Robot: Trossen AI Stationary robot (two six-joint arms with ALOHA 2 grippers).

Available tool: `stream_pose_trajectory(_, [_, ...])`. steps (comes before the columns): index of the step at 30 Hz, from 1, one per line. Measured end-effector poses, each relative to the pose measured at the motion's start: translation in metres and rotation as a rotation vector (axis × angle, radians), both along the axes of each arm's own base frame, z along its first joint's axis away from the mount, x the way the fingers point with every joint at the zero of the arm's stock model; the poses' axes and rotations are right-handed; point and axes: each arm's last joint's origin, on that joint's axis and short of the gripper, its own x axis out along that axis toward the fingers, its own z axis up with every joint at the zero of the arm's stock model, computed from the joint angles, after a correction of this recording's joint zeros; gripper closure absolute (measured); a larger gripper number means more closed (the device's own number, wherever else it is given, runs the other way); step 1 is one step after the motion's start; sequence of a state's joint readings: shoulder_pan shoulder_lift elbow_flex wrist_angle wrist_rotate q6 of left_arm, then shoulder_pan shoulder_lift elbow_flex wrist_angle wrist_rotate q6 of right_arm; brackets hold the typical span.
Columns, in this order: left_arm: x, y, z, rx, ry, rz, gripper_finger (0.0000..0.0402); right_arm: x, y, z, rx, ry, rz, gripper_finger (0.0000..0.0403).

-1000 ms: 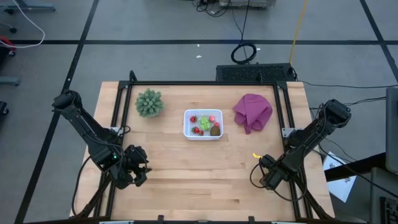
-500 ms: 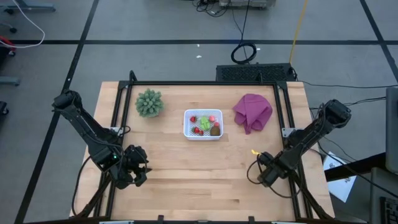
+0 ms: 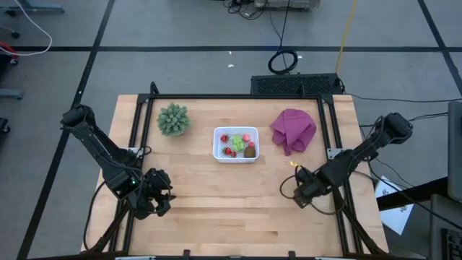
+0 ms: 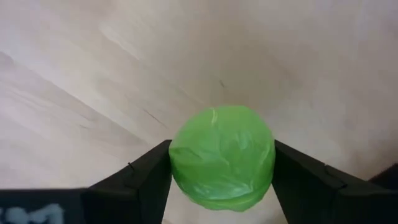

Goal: Pick and placing Produce into tupperware
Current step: Put the green cabbage into the white bin

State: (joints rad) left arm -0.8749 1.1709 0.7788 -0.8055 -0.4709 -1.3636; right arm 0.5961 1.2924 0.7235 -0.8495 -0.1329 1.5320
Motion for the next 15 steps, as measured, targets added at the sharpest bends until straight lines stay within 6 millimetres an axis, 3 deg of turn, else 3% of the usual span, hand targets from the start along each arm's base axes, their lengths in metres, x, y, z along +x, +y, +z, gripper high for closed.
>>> stream_pose_trajectory(8, [0.000, 0.000, 0.000, -0.001, 0.000, 0.001, 0.0195, 0.011, -0.021, 0.029, 0.020, -0.312, -0.091, 0.0160])
stream_pose_trajectory(15, [0.000, 0.000, 0.000, -0.001, 0.000, 0.001, 0.0195, 0.043, -0.043, 0.051, 0.039, -0.674, -0.050, 0.0164])
